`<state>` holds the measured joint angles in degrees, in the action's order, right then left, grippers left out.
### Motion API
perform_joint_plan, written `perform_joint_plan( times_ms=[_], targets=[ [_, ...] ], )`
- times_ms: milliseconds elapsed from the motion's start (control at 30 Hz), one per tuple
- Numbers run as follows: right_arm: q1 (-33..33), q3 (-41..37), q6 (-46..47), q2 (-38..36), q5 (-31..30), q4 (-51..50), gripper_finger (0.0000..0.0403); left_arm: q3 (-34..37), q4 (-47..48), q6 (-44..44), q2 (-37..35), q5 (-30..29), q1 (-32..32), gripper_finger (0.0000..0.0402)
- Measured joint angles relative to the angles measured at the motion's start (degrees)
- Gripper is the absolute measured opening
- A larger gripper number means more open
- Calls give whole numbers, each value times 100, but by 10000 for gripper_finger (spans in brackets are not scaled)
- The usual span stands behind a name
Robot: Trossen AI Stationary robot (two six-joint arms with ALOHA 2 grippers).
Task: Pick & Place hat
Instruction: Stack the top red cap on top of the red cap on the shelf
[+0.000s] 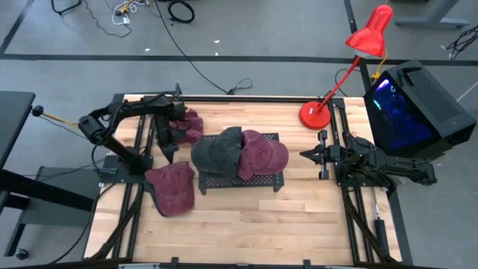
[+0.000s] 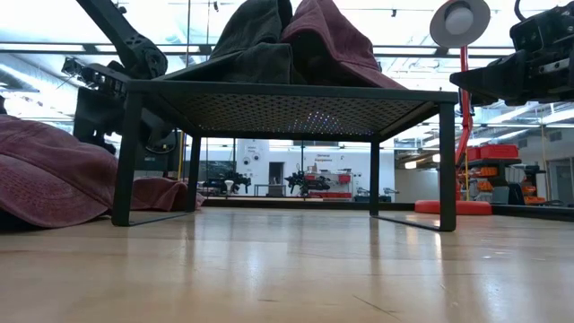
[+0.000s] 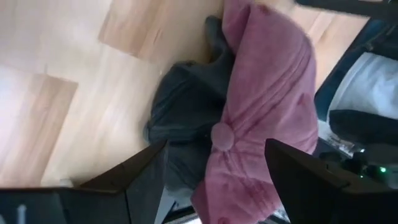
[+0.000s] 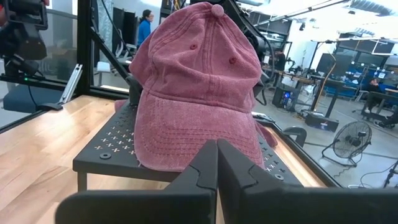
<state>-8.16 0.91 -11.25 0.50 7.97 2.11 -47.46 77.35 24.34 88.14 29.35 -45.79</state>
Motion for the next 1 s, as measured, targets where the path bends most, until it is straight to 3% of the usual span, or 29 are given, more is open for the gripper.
perform_joint_plan(
  times_ms=[1000],
  targets=[
    [2, 0, 1, 2, 2, 0, 4, 289, -436, 654, 0, -38, 137, 270]
  ],
)
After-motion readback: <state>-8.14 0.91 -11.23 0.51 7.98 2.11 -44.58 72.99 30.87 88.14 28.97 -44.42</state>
